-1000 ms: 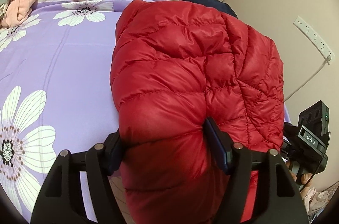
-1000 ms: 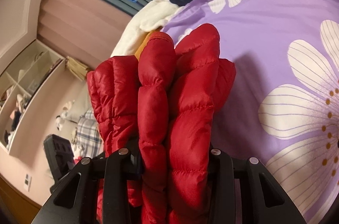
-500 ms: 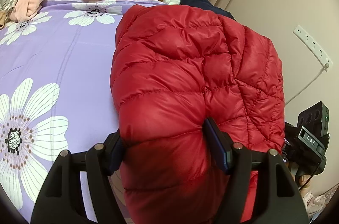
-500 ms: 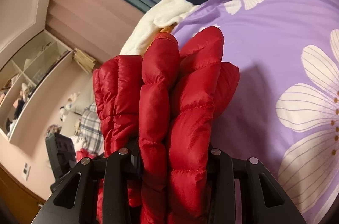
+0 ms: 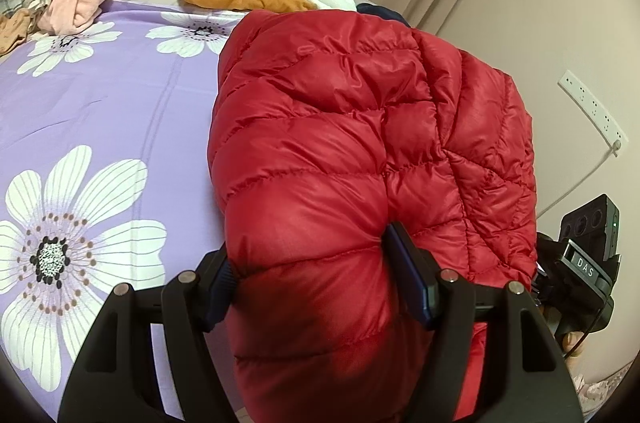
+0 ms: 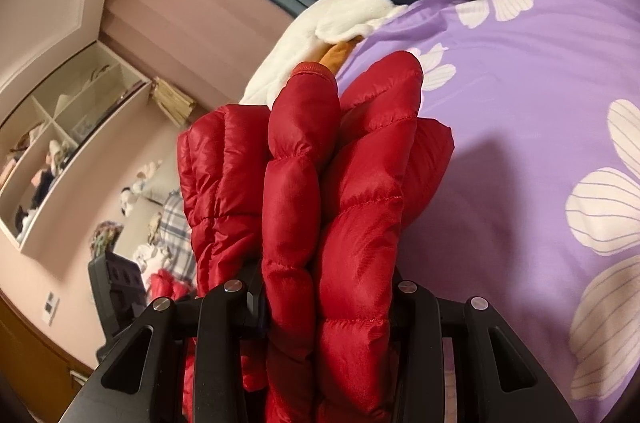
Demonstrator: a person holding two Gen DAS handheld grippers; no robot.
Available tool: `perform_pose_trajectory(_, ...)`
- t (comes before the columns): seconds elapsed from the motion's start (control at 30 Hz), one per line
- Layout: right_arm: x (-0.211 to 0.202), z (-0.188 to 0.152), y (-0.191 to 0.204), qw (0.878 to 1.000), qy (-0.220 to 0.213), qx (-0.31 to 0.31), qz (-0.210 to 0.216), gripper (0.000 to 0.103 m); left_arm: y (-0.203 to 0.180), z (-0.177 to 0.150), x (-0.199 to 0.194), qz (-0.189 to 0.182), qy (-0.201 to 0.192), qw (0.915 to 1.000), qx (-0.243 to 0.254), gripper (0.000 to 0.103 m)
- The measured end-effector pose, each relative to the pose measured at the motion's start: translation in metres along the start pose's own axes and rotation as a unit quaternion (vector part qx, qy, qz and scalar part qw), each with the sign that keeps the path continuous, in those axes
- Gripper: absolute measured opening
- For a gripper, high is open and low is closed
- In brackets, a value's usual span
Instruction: Fold large clothes
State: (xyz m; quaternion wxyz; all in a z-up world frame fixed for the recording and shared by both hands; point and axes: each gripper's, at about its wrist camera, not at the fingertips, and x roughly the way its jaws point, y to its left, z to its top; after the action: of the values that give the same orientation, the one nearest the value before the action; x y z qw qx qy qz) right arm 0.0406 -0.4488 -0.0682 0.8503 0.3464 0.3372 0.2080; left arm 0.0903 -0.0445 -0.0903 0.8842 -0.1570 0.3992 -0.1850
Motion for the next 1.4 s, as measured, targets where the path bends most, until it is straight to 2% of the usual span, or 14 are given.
perform_pose_trajectory(0.63, 0.039, 0.001, 0.025, 0.998, 0.041, -0.030, 0.028, 0.039, 0.009, -0.004, -0.018, 0.028, -0.025, 0.9987, -0.036, 0.069)
perform_pose_trajectory(0.97, 0.046, 0.001, 0.030, 0.997, 0.057, -0.040, 0.032, 0.039, 0.002, -0.006, -0.019, 0.036, -0.029, 0.9976, -0.052, 0.069)
perform_pose_trajectory(1.4, 0.075, 0.006, 0.038, 0.996, 0.075, -0.045, 0.034, 0.039, -0.002, -0.003, -0.009, 0.043, -0.028, 0.9963, -0.068, 0.069)
